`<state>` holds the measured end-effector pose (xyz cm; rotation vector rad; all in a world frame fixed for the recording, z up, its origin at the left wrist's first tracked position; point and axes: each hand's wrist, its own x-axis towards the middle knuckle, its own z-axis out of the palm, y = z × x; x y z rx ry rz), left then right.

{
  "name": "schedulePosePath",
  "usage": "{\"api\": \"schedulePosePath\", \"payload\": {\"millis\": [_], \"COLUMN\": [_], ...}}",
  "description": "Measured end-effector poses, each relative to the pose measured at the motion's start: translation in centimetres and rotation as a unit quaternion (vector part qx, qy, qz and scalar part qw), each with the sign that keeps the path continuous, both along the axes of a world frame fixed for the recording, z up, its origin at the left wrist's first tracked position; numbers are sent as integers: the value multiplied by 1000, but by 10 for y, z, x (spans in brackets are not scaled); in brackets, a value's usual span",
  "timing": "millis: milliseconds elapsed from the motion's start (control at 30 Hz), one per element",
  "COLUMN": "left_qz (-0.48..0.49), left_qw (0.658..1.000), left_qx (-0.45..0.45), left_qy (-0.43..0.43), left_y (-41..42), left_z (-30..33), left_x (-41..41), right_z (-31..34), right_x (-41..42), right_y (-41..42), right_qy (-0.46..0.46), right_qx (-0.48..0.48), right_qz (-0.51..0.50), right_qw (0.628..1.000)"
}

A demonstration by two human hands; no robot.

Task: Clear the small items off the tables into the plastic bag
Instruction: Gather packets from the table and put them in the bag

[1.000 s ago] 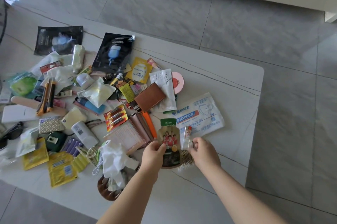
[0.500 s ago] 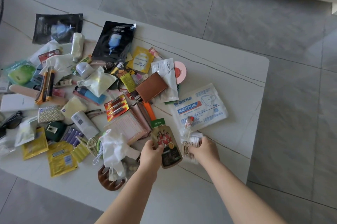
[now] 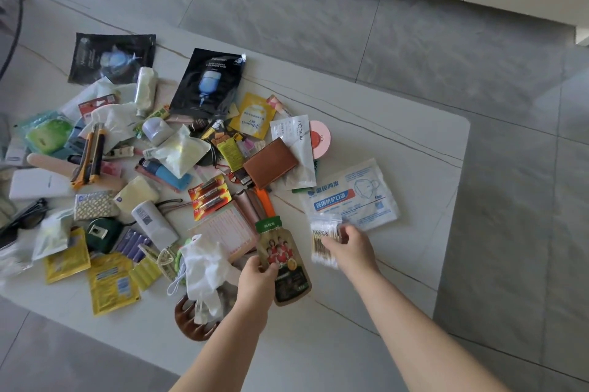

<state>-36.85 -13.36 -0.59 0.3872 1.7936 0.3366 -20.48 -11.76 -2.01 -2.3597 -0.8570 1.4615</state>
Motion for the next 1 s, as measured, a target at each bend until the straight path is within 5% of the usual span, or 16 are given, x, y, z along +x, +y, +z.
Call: {"api": "schedulePosePath", "payload": {"millis": [267, 667, 1000], "left_qz": [16, 89, 241], "left_qw": [1000, 995, 965], "left_qx": [4, 17, 78], "left_qy": [-3, -45, -66], "left_y": [-2, -10, -73], "left_z": [-15, 58, 208], "left_x": [-13, -22, -69], "right_z": [-30, 45, 205], "right_x": [-39, -29, -60], "right_y": [10, -1, -32], "right_qy": [-170, 51, 195], "right_qx": [-15, 52, 58], "right_qz": [-41, -99, 83], "right_qw": [985, 992, 976]}}
